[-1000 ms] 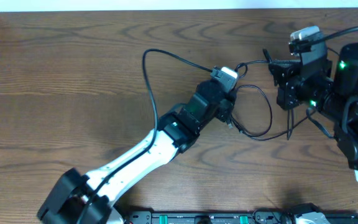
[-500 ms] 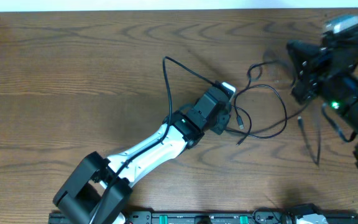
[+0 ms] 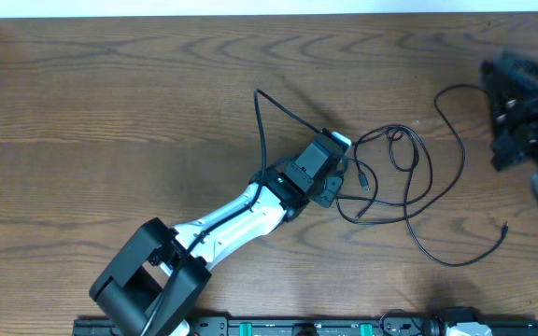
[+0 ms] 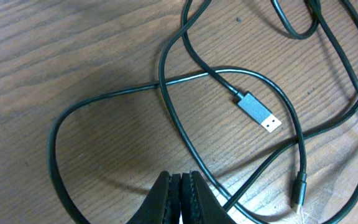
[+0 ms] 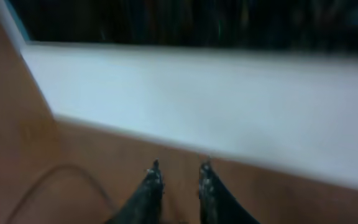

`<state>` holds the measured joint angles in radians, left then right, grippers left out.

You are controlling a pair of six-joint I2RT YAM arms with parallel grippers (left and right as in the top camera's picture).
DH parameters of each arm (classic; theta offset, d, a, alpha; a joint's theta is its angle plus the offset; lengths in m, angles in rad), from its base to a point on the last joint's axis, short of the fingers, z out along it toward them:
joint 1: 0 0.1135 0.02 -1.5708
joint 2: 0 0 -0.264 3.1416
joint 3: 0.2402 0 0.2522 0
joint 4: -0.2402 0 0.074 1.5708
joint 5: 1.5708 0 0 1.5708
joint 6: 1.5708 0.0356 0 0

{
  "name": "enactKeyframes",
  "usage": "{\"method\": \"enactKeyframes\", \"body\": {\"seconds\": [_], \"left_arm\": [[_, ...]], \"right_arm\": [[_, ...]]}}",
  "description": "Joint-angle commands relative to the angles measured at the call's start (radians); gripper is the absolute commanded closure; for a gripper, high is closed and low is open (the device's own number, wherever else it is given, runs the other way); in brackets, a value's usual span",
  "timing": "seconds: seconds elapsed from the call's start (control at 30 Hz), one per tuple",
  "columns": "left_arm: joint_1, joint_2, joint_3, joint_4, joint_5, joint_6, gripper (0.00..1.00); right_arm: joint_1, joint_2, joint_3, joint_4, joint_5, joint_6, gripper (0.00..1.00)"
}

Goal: Untangle cables

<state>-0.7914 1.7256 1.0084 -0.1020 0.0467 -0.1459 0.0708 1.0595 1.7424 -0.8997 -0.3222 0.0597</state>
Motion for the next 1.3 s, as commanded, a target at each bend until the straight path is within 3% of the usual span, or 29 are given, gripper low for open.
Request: {"method": "enactKeyframes", "body": {"seconds": [0.0,0.17,0.27,0.37,0.47,0.7,0.73,0.97,1.03,1.1,1.13,1.17,1.27], "left_arm": [[0.001,-0.045,0.008,-0.002,-0.006,0.000,0.86],[0.001,-0.048,0.007,-0.047,-0.006,-0.001,0.83],[0.001,-0.048,0.007,-0.095,-0.006,-0.001,0.83],[0.001,-0.048,0.007,-0.127,-0.006,-0.001,0.83],[0.001,-0.048,0.007,-0.143,-0.006,-0.001,0.83],[0.001,-0.048,0.007,-0.153,-0.006,-0.001,0.83],[0.001,-0.048,0.007,-0.153,-0.006,-0.001,0.79],[0.001,-0.048,0.007,-0.153,-0.006,-0.001,0.75],[0.001,-0.048,0.007,-0.153,-0.006,-0.001,0.74],[0.001,-0.048,0.007,-0.154,-0.006,-0.001,0.73],[0.001,-0.048,0.007,-0.156,-0.006,-0.001,0.73],[0.001,-0.048,0.007,-0.159,-0.006,-0.001,0.74],[0.001,-0.048,0.007,-0.176,-0.006,-0.001,0.73]], "right_arm": [[-0.006,0.100,-0.025,-0.134,-0.002,0.031,0.62],[-0.003,0.258,-0.117,-0.214,-0.002,0.121,0.40],[-0.004,0.364,-0.180,-0.168,0.006,0.139,0.37],[-0.004,0.478,-0.218,-0.103,0.097,0.275,0.34],[-0.004,0.580,-0.220,-0.082,0.185,0.390,0.33],[0.003,0.818,-0.220,-0.026,0.192,0.486,0.37],[0.006,0.838,-0.220,-0.027,0.192,0.501,0.38],[0.029,0.972,-0.220,-0.016,0.210,0.615,0.40],[0.032,1.010,-0.220,-0.006,0.215,0.629,0.44],[0.037,1.044,-0.220,0.012,0.215,0.631,0.56],[0.040,1.061,-0.220,0.027,0.215,0.629,0.71],[0.042,1.070,-0.220,0.037,0.215,0.618,0.96],[0.047,1.058,-0.219,0.027,0.211,0.616,0.99]]}}
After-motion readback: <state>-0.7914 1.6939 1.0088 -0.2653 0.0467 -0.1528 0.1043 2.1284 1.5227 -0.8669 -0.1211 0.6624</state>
